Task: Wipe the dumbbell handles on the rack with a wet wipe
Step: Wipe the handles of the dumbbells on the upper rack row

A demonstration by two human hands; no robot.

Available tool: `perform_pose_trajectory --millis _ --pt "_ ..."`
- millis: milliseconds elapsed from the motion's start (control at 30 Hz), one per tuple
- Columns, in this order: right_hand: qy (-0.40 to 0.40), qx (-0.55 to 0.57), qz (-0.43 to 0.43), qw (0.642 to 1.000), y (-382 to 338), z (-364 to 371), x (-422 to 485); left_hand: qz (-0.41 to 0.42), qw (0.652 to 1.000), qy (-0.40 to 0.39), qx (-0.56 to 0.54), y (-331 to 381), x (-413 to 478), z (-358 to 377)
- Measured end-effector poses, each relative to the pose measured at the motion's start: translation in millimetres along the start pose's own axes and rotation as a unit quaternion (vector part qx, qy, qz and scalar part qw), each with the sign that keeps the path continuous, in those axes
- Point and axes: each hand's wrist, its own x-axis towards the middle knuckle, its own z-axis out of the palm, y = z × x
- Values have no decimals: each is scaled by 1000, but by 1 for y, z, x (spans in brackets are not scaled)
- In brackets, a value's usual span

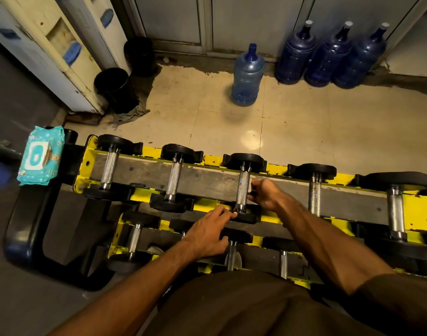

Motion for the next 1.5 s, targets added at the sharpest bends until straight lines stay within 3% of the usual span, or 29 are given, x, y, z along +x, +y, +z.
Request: perform_pose_trajectory --millis 100,167,267,333,433,533,733,833,900,1000,1067,1167,1233,1333,1500 --pt "10 154 -19 988 -3 10 10 -1 1000 -2 1 1 1 -1" --pt "2 163 -3 987 -3 14 7 -1 1000 0 1 1 1 -1" --pt "-8 55 -12 998 -2 14 -3 0 1000 -1 0 -1 0 -1" --pt "39 -30 -66 997 0 11 -7 3 1000 -1 0 -2 1 -2" --pt "114 -180 -157 964 13 0 -17 5 1000 4 -2 -3 2 -1" --pt "111 -293 -181 932 27 -12 -25 7 1000 7 -4 -4 2 -1" --pt "177 -116 -247 945 3 16 -19 9 1000 5 -4 -3 3 -1" --pt "175 -125 -205 955 4 18 -23 9 1000 14 0 -4 3 1" --pt "141 -210 -144 957 14 7 -40 6 1000 17 -7 -4 3 3" --pt "68 -356 -101 927 25 -9 -67 5 1000 21 -16 -2 2 5" --pt "69 -336 -129 930 25 -5 -69 5 1000 23 -17 -2 1 6" --pt "142 -248 -156 946 21 10 -61 4 1000 23 -14 -2 2 5" --pt "145 -279 -138 939 25 11 -56 1 1000 22 -17 -2 1 3" --pt "86 -397 -80 910 34 0 -54 -1 999 24 -28 -2 1 5" --pt "61 -407 -43 910 30 -3 -50 -3 999 23 -39 0 -1 11"
